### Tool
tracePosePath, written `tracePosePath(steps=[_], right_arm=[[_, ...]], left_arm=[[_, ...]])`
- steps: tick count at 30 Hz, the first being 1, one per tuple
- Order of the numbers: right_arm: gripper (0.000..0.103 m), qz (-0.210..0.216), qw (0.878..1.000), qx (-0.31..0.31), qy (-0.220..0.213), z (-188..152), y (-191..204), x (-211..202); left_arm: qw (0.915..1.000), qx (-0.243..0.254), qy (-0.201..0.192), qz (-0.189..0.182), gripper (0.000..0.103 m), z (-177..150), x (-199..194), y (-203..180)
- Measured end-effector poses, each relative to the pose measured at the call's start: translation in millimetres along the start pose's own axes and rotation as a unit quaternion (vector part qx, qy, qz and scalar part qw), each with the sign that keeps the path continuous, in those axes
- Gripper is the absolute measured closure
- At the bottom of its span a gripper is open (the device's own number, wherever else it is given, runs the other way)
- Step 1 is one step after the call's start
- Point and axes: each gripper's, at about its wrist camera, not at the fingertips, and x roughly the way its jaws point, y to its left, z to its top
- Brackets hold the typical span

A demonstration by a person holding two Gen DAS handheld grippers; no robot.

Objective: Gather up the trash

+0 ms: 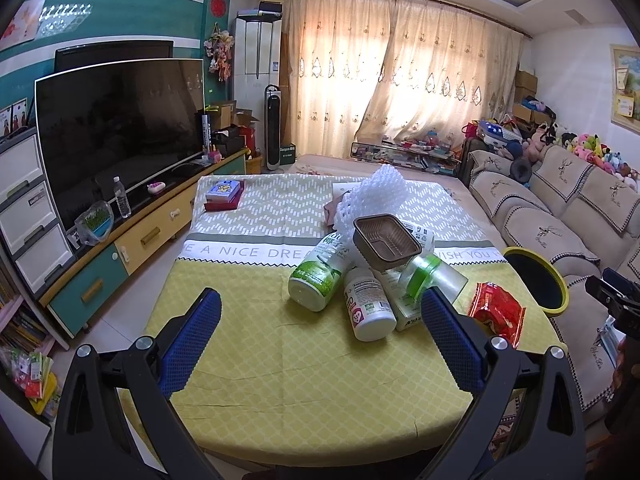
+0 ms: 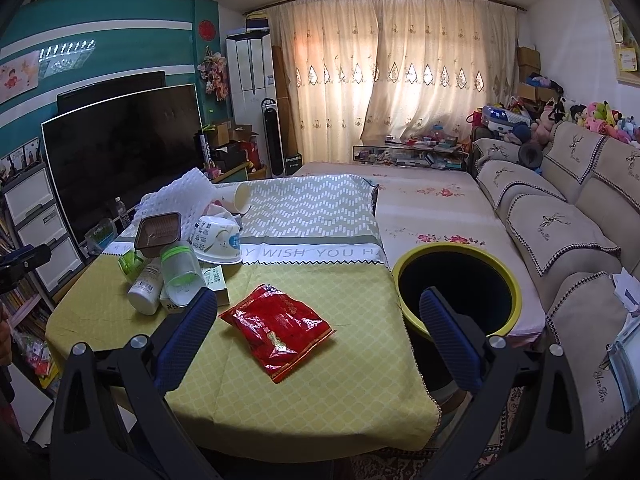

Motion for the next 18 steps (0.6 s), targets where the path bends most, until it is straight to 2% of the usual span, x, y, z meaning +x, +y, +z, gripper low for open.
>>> tracePosePath(steps=[18], right_arm=[[0.007, 0.0, 1.0, 0.004, 0.003, -1.5, -0.1, 0.0]], left_arm=[[1.0, 0.004, 0.004, -0.001, 0.005, -1.7, 3.4, -3.3]])
